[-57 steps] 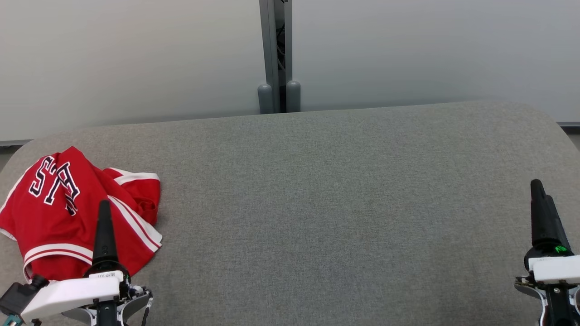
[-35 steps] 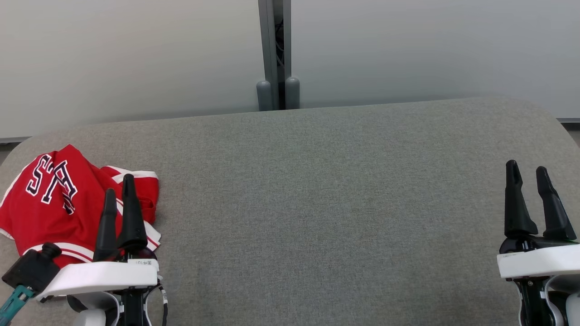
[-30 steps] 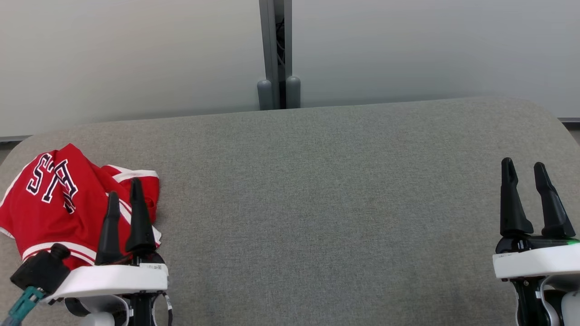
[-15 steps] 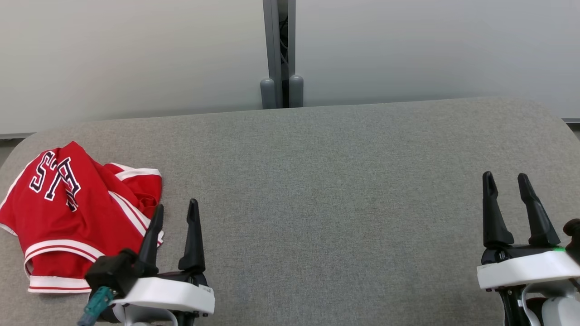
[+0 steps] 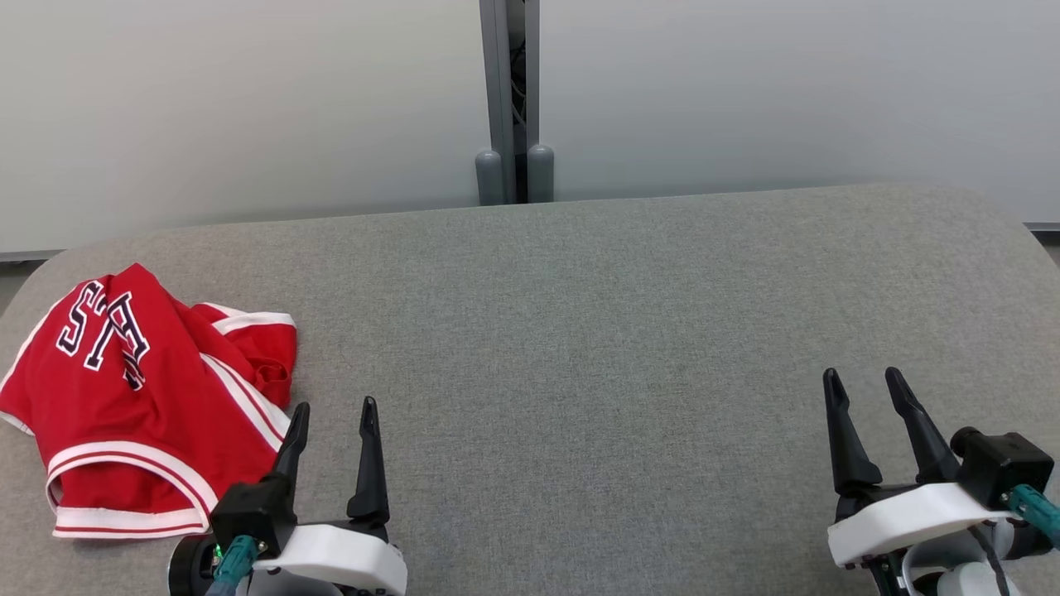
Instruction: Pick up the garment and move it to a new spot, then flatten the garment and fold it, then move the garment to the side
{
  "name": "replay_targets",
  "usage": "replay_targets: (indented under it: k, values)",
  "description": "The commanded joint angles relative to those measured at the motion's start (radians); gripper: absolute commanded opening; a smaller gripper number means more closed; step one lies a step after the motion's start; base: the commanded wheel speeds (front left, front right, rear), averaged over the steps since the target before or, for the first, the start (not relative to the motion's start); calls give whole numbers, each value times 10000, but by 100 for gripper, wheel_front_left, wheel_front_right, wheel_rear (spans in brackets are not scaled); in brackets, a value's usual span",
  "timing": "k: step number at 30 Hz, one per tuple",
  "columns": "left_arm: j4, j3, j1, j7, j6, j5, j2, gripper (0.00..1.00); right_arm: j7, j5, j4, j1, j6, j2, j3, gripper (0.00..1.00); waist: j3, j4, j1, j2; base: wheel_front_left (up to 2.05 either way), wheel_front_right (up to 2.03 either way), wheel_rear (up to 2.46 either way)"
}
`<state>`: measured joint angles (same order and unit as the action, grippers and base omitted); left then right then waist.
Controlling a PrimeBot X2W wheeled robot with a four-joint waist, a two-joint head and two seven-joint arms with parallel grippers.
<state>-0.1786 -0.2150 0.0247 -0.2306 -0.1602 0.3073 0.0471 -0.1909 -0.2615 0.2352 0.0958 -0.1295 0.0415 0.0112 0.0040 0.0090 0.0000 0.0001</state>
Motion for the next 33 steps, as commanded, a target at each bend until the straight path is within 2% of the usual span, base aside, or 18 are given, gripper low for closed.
replay_targets:
  k: [1, 16, 24, 33]
  values:
    - [14, -13, 53, -74, -79, -163, 39, 100, -53, 179, -15, 149, -17, 104, 39, 100, 0, -2, 0, -1, 0, 0, 0]
    - [-290, -199, -107, -274, -278, -888, 49, 100, -482, 952, 434, 293, -20, 125, 243, 100, -50, 17, 0, -1, 0, 0, 0]
    - [-355, -189, -145, -356, -333, -838, 52, 100, -684, 1352, 554, 325, -22, 136, 393, 100, -71, 18, 0, -1, 0, 0, 0]
    - [-394, -106, -129, -348, -326, -429, 53, 100, -687, 1185, 627, 318, -22, 135, 350, 100, -94, 9, 0, -1, 0, 0, 0]
